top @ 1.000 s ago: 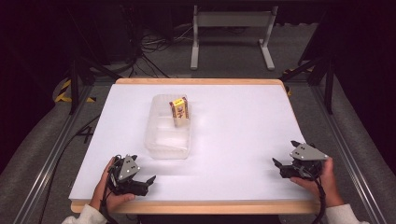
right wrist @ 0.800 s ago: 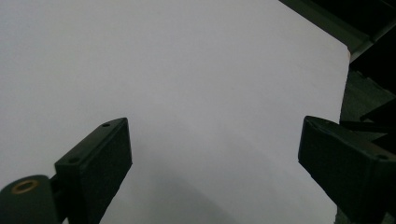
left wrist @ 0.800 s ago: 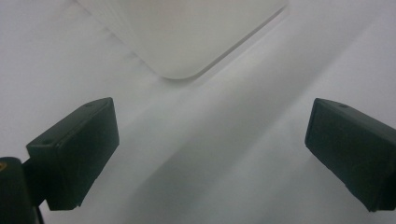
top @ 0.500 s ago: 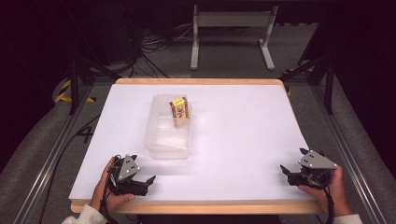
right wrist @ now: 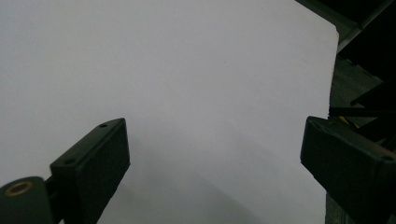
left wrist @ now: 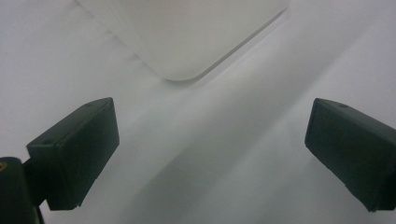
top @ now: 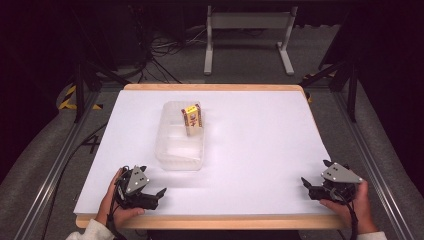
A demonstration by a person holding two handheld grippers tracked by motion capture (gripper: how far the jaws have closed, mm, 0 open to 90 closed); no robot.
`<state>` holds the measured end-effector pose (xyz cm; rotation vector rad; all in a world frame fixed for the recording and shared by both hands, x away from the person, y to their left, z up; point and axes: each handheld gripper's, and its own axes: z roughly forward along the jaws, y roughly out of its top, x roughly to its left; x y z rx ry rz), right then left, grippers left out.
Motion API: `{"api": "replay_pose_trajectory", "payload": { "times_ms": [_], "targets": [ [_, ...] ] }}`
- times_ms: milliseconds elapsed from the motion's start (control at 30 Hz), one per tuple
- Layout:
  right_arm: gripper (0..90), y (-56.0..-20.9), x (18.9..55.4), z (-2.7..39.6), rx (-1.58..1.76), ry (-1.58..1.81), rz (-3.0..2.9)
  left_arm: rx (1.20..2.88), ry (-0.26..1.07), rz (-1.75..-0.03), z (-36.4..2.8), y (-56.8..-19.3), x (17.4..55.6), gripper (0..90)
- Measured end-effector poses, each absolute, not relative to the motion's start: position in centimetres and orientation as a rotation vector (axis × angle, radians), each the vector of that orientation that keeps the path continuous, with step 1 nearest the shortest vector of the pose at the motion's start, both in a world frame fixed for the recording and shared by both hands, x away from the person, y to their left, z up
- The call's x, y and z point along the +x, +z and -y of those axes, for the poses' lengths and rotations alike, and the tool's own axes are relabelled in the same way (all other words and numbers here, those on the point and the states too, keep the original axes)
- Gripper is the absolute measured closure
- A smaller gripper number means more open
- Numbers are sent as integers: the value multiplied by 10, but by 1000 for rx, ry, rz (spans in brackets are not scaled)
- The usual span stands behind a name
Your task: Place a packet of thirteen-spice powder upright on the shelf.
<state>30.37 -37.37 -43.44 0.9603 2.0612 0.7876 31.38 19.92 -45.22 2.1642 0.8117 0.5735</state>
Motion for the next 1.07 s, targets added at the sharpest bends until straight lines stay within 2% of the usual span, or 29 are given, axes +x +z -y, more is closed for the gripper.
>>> {"api": "replay_pose_trajectory", "payload": {
  "times_ms": [1067],
  "targets": [
    [82,-434,304,370,977,831,-2067,2161,569,-823,-197,-452,317,35]
  ]
}}
